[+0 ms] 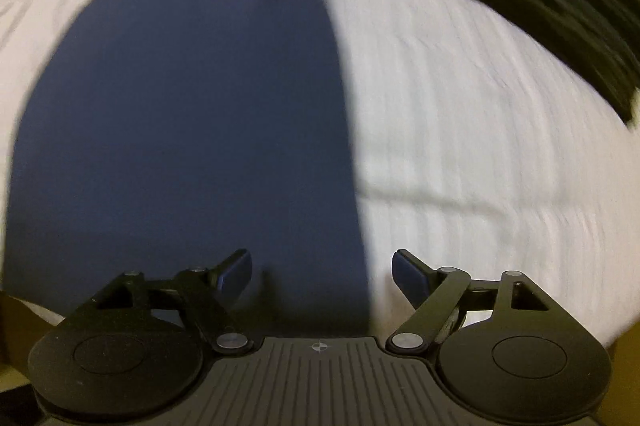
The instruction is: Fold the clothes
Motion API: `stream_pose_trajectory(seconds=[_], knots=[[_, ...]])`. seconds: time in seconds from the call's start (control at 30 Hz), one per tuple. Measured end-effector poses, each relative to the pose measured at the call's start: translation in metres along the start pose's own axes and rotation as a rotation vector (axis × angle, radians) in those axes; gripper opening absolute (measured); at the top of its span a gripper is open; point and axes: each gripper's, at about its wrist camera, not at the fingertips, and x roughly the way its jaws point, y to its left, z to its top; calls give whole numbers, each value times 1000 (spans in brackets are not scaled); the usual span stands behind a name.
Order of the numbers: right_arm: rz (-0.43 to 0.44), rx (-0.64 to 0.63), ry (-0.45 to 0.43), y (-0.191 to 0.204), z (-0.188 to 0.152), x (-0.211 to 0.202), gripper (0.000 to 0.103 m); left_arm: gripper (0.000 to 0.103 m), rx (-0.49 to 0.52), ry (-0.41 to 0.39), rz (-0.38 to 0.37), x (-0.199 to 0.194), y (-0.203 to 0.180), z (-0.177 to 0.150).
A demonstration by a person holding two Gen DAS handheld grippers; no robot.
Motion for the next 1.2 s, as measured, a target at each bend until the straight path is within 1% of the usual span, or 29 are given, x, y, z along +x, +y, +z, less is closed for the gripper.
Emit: stream_pose_trajectory(seconds=[0.07,0.17,0.27,0.37,0.4,0.43,0.53,0.57,0.6,0.63,0.67,0.77,0.87,1.1,1.13,1.17,1.2], knots=[[40,-24,-41,17,20,0,80,28,44,-29,2,-1,-3,20],[94,-54,-107,38,51,1,80,30,118,-65,23,0,-3,56],[144,-74,-148,44,91,15,80,37,157,-112,32,9,-9,98],[172,-108,-180,39,135,36,80,39,178,-139,44,22,-23,135],[170,-113,-187,34,149,46,80,39,184,-141,54,29,-28,144],[145,-110,-188,26,163,55,80,39,184,-141,59,35,-34,152],[44,-134,-182,-1,199,92,80,41,163,-134,59,54,-51,174],[9,-151,-178,-11,210,107,77,41,156,-122,59,61,-57,180],[5,-165,-167,-19,217,119,69,41,152,-108,63,68,-62,185],[13,-179,-153,-26,222,129,34,41,150,-92,65,74,-67,190],[29,-197,-125,-34,227,145,2,41,150,-75,65,79,-72,194],[59,-178,-131,-66,237,155,1,41,170,-48,55,88,-88,210],[88,-112,-146,-91,237,153,0,41,198,-32,55,97,-98,227],[153,51,-182,-146,236,145,0,43,198,-28,112,119,-90,269],[177,39,-196,-141,237,142,6,43,194,-34,121,120,-87,273],[206,15,-212,-131,240,139,30,44,189,-39,125,121,-84,278],[235,-9,-229,-121,242,135,50,44,184,-45,128,122,-82,282]])
